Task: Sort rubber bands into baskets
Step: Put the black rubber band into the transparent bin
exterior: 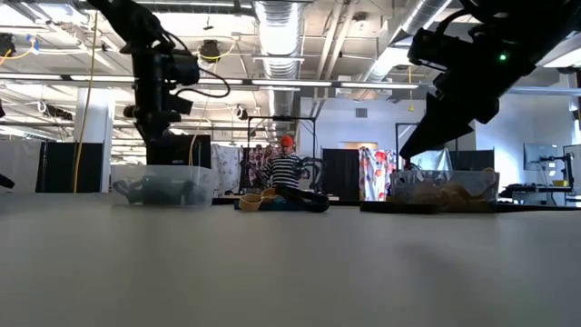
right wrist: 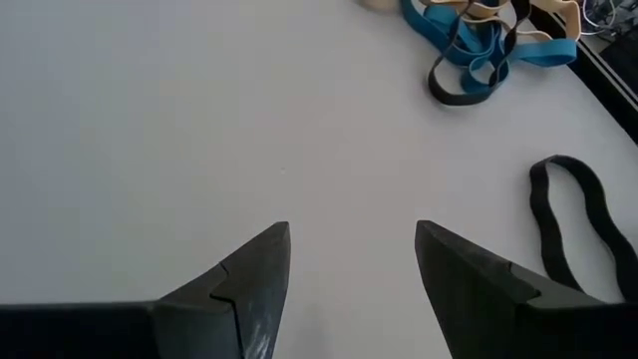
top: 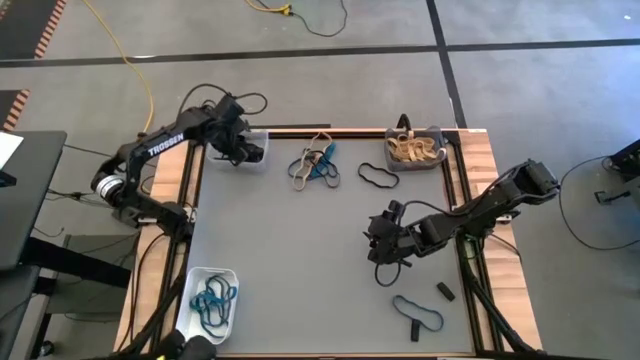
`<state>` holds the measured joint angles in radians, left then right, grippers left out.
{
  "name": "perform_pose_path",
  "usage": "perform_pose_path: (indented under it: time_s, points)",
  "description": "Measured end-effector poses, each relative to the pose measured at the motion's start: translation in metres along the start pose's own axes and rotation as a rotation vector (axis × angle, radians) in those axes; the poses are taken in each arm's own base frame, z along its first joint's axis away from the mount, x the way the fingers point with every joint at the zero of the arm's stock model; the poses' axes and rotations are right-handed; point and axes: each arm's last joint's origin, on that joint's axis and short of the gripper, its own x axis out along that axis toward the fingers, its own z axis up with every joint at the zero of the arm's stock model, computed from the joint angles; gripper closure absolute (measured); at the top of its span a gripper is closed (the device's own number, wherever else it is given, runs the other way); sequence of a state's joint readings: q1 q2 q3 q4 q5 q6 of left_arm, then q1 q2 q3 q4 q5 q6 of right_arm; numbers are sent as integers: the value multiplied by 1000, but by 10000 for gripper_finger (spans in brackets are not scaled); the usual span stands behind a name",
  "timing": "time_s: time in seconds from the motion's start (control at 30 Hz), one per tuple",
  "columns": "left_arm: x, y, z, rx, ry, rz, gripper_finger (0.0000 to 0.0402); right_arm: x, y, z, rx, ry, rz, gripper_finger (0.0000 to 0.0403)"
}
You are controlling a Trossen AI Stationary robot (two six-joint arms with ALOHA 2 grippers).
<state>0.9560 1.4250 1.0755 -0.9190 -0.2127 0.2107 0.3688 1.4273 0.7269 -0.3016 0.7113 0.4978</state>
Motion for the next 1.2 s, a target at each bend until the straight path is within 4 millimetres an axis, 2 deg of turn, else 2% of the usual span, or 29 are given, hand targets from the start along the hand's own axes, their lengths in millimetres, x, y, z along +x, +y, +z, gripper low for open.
perform_pose_path:
  time_s: [0.13, 0.53, 0.7, 0.83, 1.0, 1.2]
  points:
    - [5, 3, 0, -10, 16, 0, 379, -2, 2, -1, 7, -3, 9, 159]
    - [10, 3, 2, -53, 22, -5, 245, -11, 11, -6, -18, -23, 28, 159]
    - [10, 2, 4, -65, -6, -66, 217, -13, 13, -8, -29, -20, 33, 159]
    - [9, -2, 8, -72, -54, -148, 213, -18, 16, -14, -49, 0, 38, 159]
    - [4, -20, 17, -27, -138, -276, 214, -26, 19, -26, -72, 67, 61, 159]
    - [-9, -62, 32, 101, -277, -376, 214, -41, 24, -43, -100, 210, 131, 159]
